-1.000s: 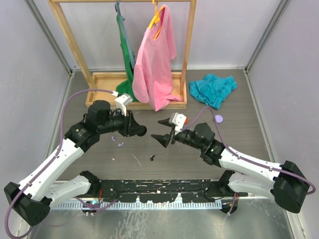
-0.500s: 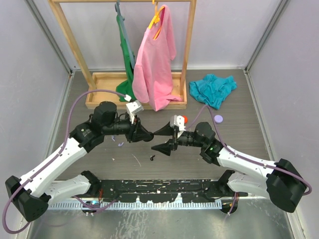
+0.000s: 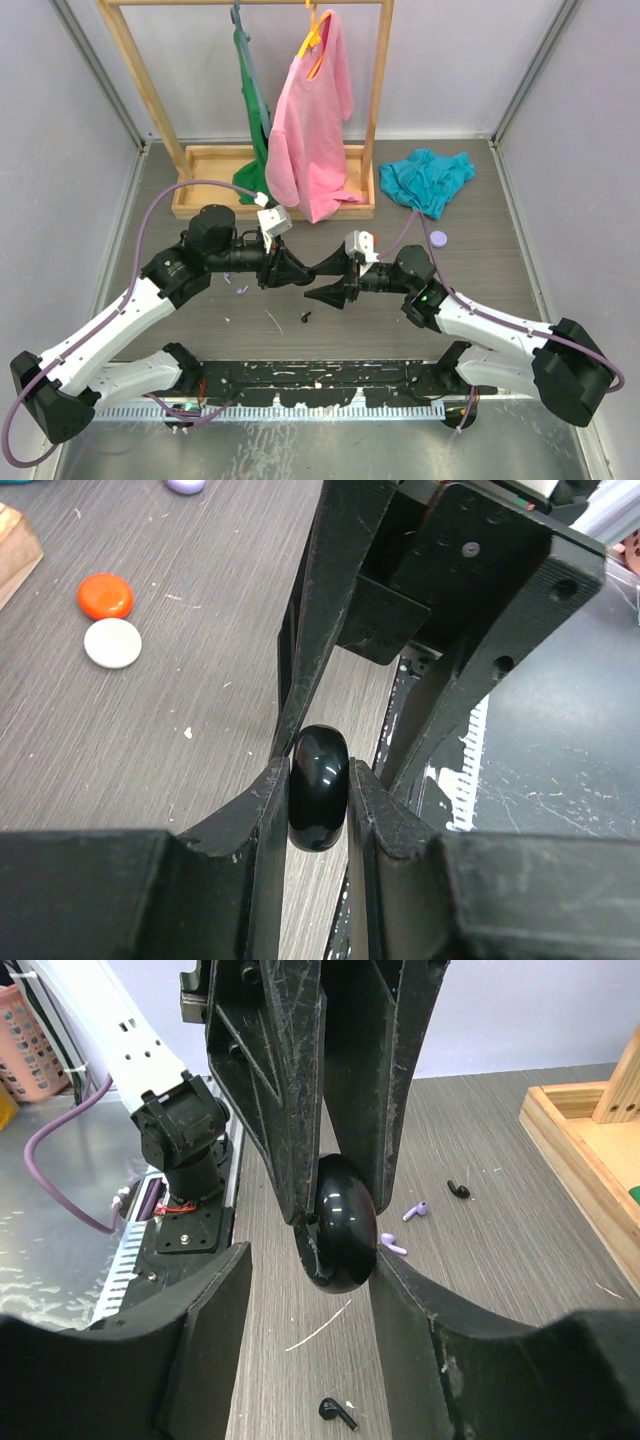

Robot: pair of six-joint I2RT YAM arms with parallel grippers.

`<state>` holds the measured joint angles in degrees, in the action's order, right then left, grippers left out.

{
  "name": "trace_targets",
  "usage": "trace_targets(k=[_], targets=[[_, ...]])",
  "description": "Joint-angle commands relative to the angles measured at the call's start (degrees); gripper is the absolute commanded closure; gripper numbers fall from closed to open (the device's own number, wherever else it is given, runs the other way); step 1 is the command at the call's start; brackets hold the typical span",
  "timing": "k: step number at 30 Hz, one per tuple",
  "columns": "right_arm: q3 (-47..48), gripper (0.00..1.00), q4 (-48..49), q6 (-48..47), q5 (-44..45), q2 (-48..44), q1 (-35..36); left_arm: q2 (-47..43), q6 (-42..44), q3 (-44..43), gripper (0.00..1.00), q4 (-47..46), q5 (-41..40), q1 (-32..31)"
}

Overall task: Insert the wireless bluetooth earbuds into the charging case
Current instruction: Open the charging case.

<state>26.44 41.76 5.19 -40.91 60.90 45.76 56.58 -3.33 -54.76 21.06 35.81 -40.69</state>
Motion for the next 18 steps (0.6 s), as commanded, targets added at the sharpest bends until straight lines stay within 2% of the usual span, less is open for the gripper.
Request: trace_targets(k=[1,9,18], targets=[[0.1,0.46,5.6,2.1,-2.6,0.7,0.0,-1.7,0.6,0.3,0.98,-6.8,2.2,-0.3],[-1.1,0.53,9.9,4.5,-3.4,1.2,-0.7,-4.0,-1.9,3.6,1.00,-12.7,2.9,-0.3],[-2.4,0.55,14.9,7.8,-5.0,2.3,-1.6,-5.6,-4.2,5.9,1.00,-17.4,2.8,-0.3]])
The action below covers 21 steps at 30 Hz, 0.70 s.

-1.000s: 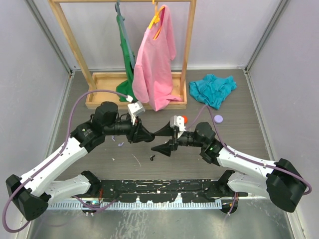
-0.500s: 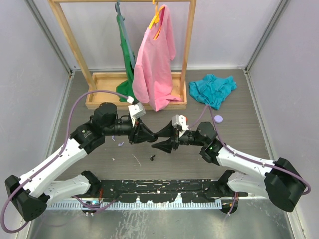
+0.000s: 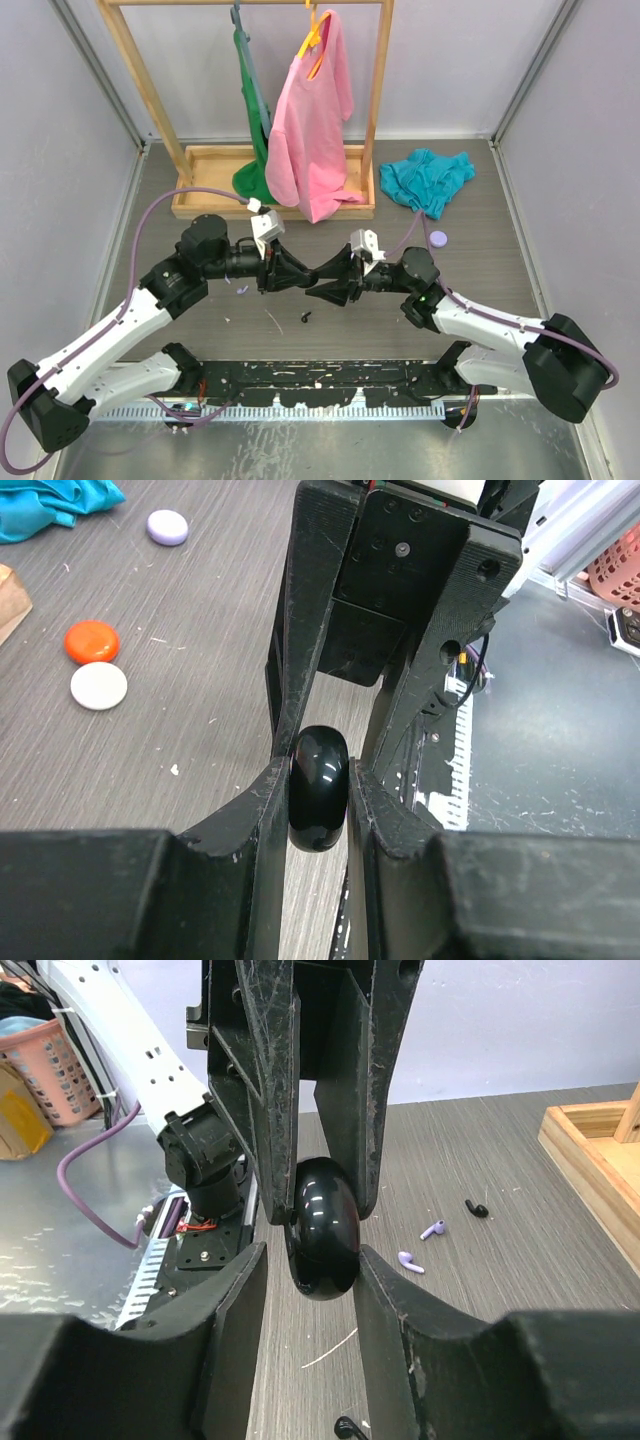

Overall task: Insert the wireless bluetooth earbuds into the charging case
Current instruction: Open the charging case.

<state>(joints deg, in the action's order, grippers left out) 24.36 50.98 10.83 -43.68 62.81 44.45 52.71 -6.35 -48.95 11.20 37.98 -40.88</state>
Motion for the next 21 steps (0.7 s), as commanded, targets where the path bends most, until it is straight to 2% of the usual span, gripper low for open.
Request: trace_targets(k=[1,14,21], targets=[[-0.4,0.56,6.1,2.4,-2.2,0.5,-0.4,-1.8,-1.3,0.1,1.00,-7.9,0.6,-0.2],[-2.4,0.62,15.6,8.3,-2.6,1.5,-1.3,-2.0,-6.0,3.9,1.00,-15.7,1.5,-0.1],[-2.8,0.76,16.8,9.0,-2.5,1.4,-1.6,-1.9,-7.8,5.3,1.00,-19.2,1.8,-0.1]])
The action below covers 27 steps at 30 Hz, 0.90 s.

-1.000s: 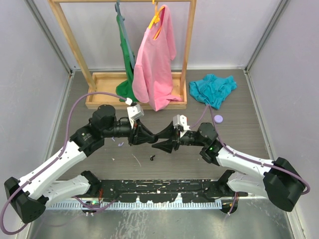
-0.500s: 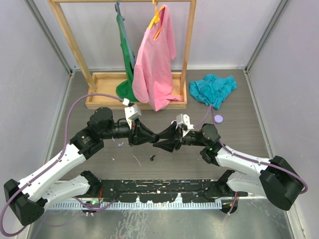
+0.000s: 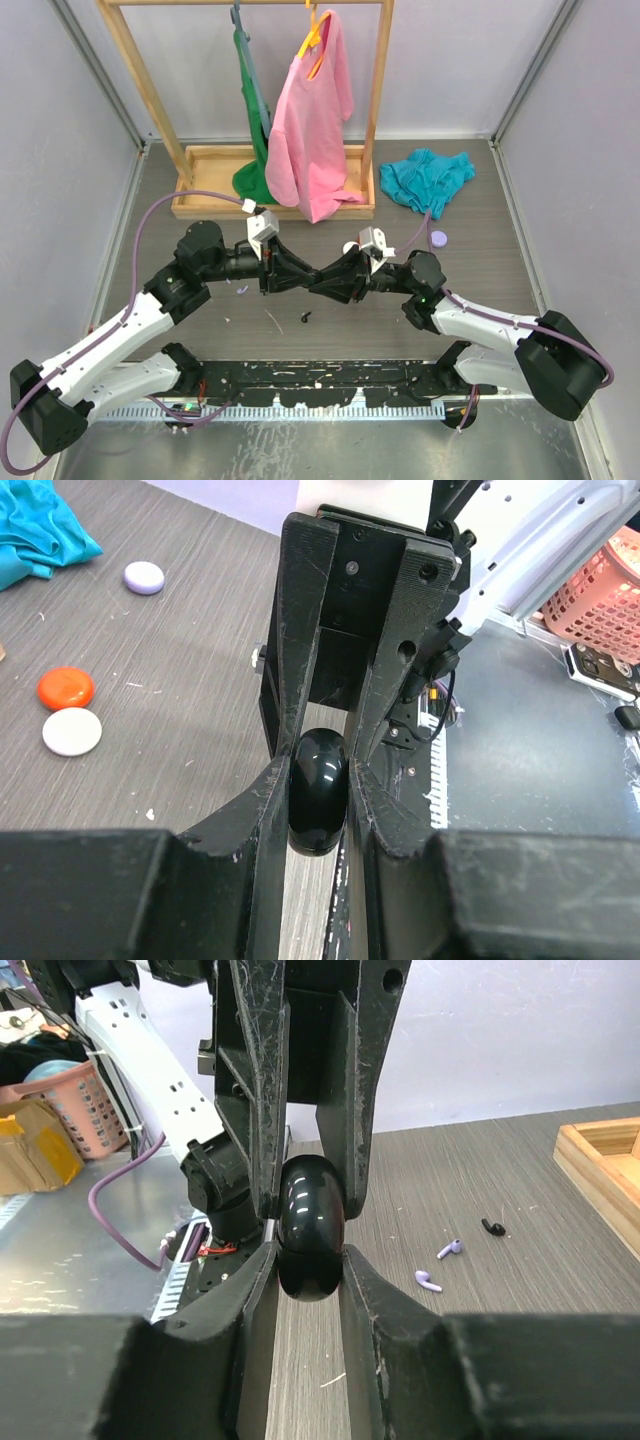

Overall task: Insert the wireless bluetooth earbuds into the charging case
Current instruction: Open the charging case.

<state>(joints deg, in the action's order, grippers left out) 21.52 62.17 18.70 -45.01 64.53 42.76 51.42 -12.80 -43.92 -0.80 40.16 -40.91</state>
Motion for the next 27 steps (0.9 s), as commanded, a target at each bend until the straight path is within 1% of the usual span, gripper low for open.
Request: trace_targets(k=[1,3,5,8,11,14,17,20,22,27], targets=[[0.0,0.80,5.6,1.2,-1.1,-0.3,0.1,-0.6,-1.4,0.3,0.98,-7.2,-0.4,-0.1],[-0.3,0.88,5.7,1.1,-0.9,-0.1,0.0,-0.5,-1.3,0.4,0.92,-6.7,-0.9,-0.1],[-0.6,0.93,6.2,1.2,-0.8,0.0,-0.1,-0.7,-1.0,0.6,0.87,-5.9,-1.5,-0.1],[-0.8,0.97,6.1,1.1,-0.6,0.0,-0.2,-1.3,-0.8,1.3,0.65,-5.0,-3.6,-0.1],[-1.1,0.99,5.8,0.6,0.4,-0.3,-0.3,-2.0,-0.7,1.7,0.52,-4.2,-5.2,-0.1],[-1.1,0.99,5.0,0.0,0.9,-0.4,-0.3,-2.1,-0.4,1.7,0.42,-2.8,-6.1,-0.1],[-1.1,0.99,4.5,-0.5,1.0,-0.4,-0.4,-1.6,-0.3,1.6,0.35,-1.9,-6.9,-0.1],[-1.4,0.99,4.4,-0.7,1.3,-0.3,-0.3,-1.0,0.2,1.2,0.31,-0.7,-7.8,-0.1],[-1.5,0.99,4.3,-0.8,1.4,-0.5,-0.3,-0.9,0.4,0.9,0.29,-0.1,-8.3,-0.1],[-1.7,0.99,3.6,-1.7,1.5,-0.6,-0.4,-2.1,0.0,0.2,0.29,1.7,-15.4,-0.1]])
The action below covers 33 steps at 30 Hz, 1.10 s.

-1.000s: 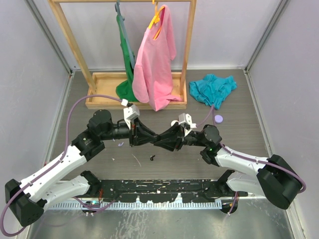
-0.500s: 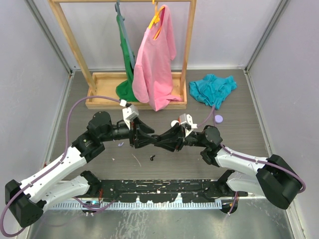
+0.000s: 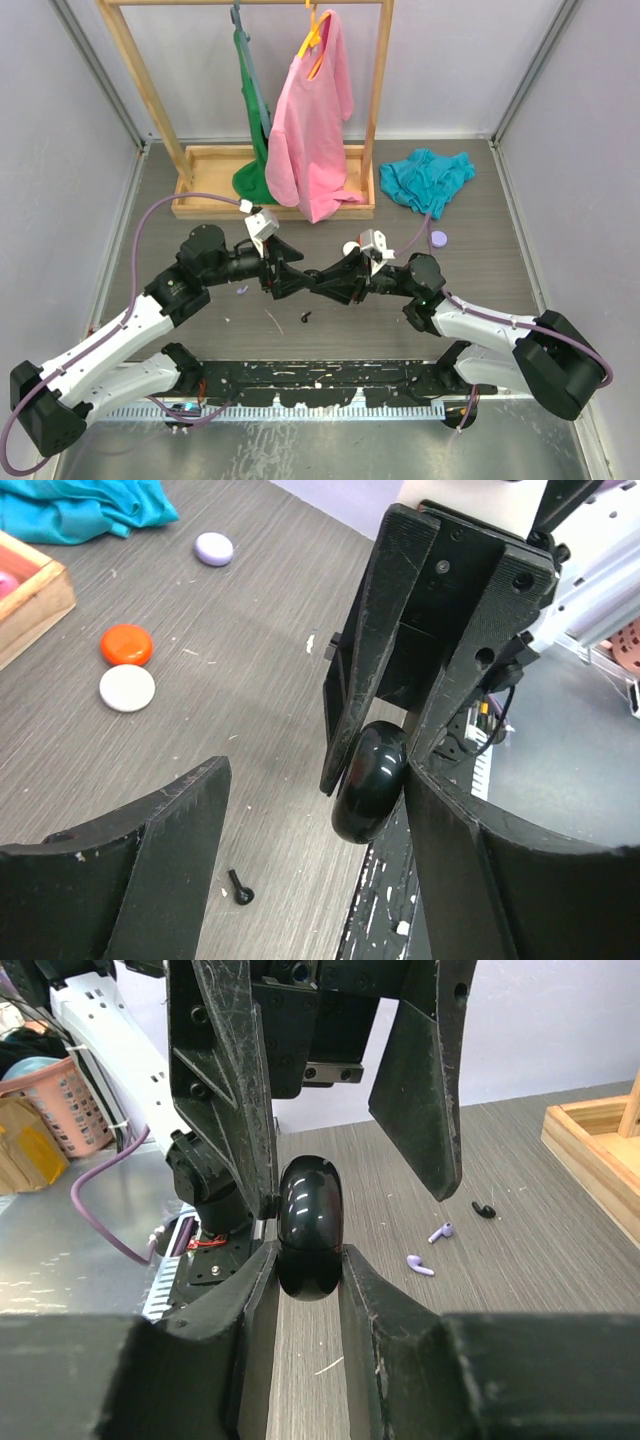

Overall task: Insert the wireless bluetooth earbuds into the charging case
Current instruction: Open the charging case, then pick up the earbud from the center of the board.

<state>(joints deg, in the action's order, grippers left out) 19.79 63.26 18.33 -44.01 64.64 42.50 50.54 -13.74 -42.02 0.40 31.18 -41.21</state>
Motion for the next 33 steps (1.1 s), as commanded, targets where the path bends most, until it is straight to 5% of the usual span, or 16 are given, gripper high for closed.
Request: trace_targets(k=[1,17,33], targets=[[0.0,0.99,2.4,-1.4,0.4,-0.6,-0.1,-1.6,0.5,-1.8,0.29,0.6,-7.6,0.2],[0.1,0.99,1.7,-2.3,0.3,0.9,-0.1,-3.0,-3.1,-4.6,0.26,4.0,-16.5,0.2],[-5.3,0.98,-10.7,-9.9,25.5,-3.8,-0.1,0.8,-16.1,-3.4,0.27,20.2,-25.6,-1.7]])
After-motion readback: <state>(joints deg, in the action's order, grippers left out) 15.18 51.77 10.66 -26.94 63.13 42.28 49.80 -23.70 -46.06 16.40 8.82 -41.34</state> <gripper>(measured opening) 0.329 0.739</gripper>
